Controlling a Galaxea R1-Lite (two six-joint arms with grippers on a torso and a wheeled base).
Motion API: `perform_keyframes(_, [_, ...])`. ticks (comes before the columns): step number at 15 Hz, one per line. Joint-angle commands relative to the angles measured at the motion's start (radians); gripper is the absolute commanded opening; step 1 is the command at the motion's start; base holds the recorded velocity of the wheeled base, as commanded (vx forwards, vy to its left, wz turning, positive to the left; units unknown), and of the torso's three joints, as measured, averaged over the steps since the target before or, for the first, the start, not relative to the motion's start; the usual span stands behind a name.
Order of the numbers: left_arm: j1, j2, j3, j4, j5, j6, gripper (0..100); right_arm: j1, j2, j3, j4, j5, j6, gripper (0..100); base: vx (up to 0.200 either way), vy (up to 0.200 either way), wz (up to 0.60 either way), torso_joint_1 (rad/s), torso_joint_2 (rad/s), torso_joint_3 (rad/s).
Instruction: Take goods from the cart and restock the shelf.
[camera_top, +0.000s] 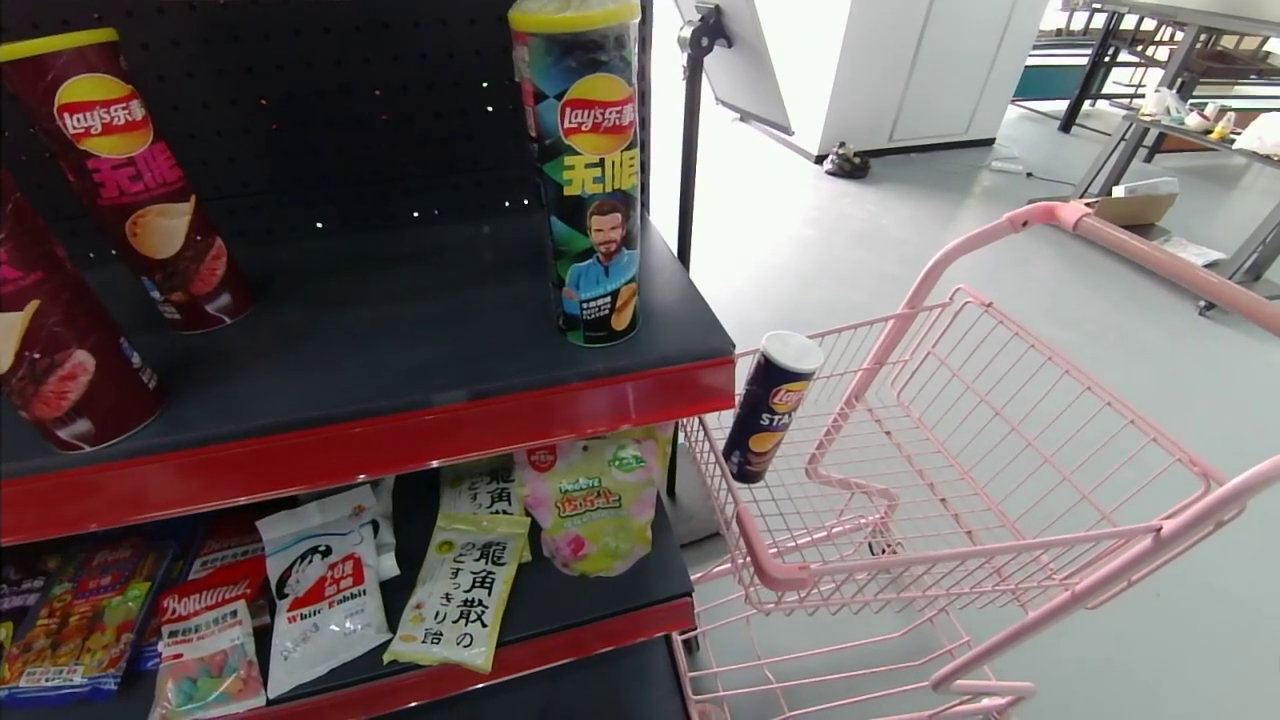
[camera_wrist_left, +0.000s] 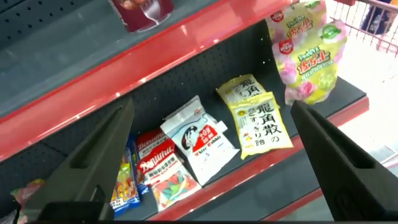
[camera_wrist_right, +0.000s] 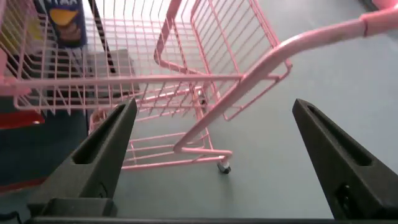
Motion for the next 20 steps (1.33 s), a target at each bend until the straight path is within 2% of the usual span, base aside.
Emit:
perform_keyframes(1, [0.000,0.068,-0.003,-0.020,-0.003,-0.019,100,0.082,0.574,-0.186,-0.426,0.087,0.098,100,0.000,0.000,0.00,0.000,0.00,0.000])
perform_keyframes(2, [0.000,0.085,-0.014,-0.021,0.002,-0.036,100,0.117,0.650,-0.196,-0.496,0.090,0.112,100,0.000,0.000,0.00,0.000,0.00,0.000])
perform_keyframes(3, [0.006,0.111,-0.038,-0.018,0.008,-0.056,100,0.190,0.746,-0.206,-0.561,0.104,0.158,100,0.000,0.000,0.00,0.000,0.00,0.000])
perform_keyframes(5, [0.015,0.139,-0.051,-0.007,0.019,-0.076,100,0.245,0.866,-0.214,-0.572,0.104,0.201,100,0.000,0.000,0.00,0.000,0.00,0.000])
perform_keyframes(6, [0.029,0.151,-0.049,-0.003,0.019,-0.104,100,0.294,0.958,-0.265,-0.602,0.128,0.224,100,0.000,0.000,0.00,0.000,0.00,0.000])
perform_keyframes(9, [0.044,0.169,-0.052,0.003,0.019,-0.136,100,0.320,1.110,-0.363,-0.607,0.254,0.261,100,0.000,0.000,0.00,0.000,0.00,0.000])
perform_keyframes(13, [0.043,0.171,-0.060,0.009,0.014,-0.141,100,0.321,1.269,-0.504,-0.608,0.300,0.265,100,0.000,0.000,0.00,0.000,0.00,0.000])
perform_keyframes(20, [0.038,0.168,-0.054,0.011,0.002,-0.142,100,0.392,1.401,-0.581,-0.611,0.309,0.307,100,0.000,0.000,0.00,0.000,0.00,0.000])
